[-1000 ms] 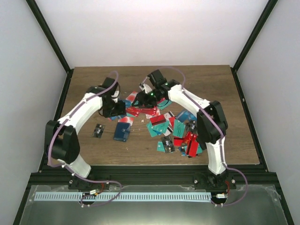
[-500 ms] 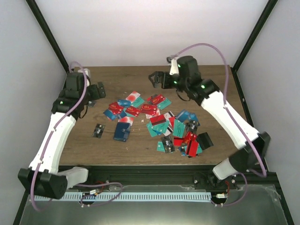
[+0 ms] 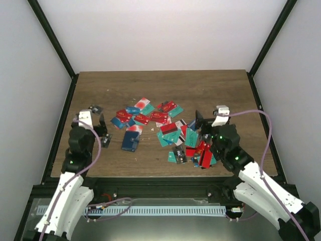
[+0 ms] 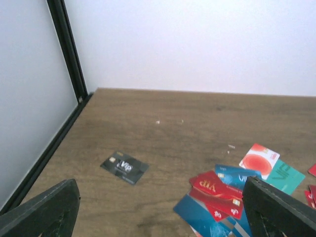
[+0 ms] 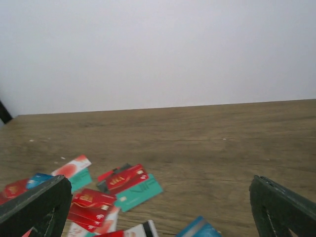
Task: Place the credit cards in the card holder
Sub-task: Reset both arms
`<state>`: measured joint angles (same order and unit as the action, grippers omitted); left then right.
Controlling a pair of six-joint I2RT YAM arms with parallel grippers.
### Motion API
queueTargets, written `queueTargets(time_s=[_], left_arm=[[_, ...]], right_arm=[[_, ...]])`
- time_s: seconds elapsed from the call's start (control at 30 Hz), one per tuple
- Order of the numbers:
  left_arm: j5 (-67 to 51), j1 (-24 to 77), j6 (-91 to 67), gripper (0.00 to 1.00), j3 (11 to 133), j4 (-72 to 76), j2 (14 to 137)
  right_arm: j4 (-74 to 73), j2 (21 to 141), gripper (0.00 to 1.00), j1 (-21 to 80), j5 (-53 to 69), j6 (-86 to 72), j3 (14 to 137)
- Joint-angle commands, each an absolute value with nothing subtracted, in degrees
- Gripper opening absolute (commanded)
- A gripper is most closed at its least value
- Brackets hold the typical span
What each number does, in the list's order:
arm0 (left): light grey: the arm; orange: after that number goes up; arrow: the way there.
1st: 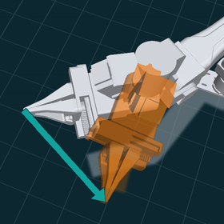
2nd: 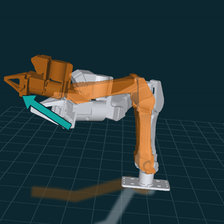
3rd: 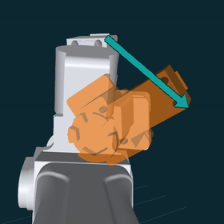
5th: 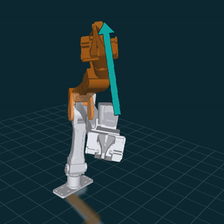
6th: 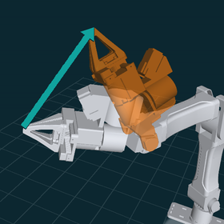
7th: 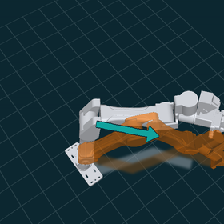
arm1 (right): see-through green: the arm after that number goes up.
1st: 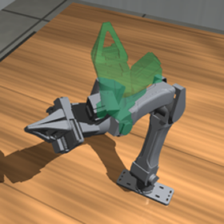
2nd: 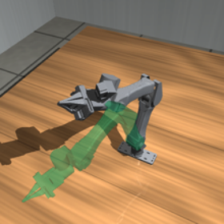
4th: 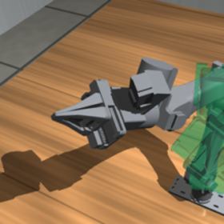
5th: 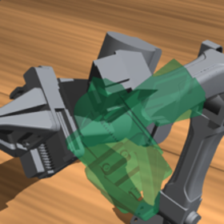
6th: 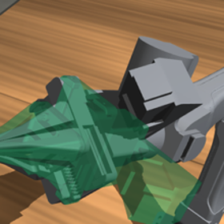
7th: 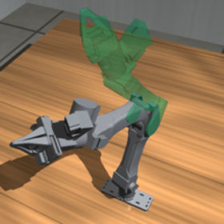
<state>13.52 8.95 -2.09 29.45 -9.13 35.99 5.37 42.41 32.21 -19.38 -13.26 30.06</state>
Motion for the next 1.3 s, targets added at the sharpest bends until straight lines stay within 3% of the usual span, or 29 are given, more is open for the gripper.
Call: queueTargets(time_s=[0.0, 0.23, 0.4, 0.8, 0.87, 1.0, 1.07, 1.27], left_arm=[[11.9, 8.4, 1.7, 0.93, 18.9, 11.8, 29.5], [11.3, 4.5, 2.0, 0.95, 11.9, 27.2, 43.0], [8.2, 0.9, 0.6, 0.95, 9.7, 40.7, 57.2], [-2.5, -6.2, -4.4, 0.96, 15.7, 65.6, 85.3], [-5.5, -5.6, -1.7, 0.99, 17.6, 61.0, 85.4], [-6.7, -5.1, -1.2, 1.00, 12.3, 77.8, 90.7], [-4.7, -4.7, -0.7, 1.00, 14.8, 68.7, 88.6], [0.7, -1.5, 0.9, 1.00, 16.4, 67.4, 89.8]], right_arm=[[15.2, 37.7, 1.00, 32.0, -26.6, -6.1, 24.1], [26.7, 39.3, 1.00, 31.2, -28.4, -1.8, 11.4], [36.9, 46.1, 1.00, 24.7, -18.6, 2.0, 6.9], [76.1, 76.8, 1.00, 7.4, -1.6, 3.1, 5.9], [76.8, 79.8, 1.00, 5.9, -0.1, 3.0, 7.5], [88.8, 90.0, 1.00, 2.5, 9.8, 2.9, 6.5], [72.4, 87.0, 1.00, 1.1, 13.0, 3.0, 12.1], [71.0, 88.1, 1.00, -0.9, 10.3, -1.0, 14.0]])
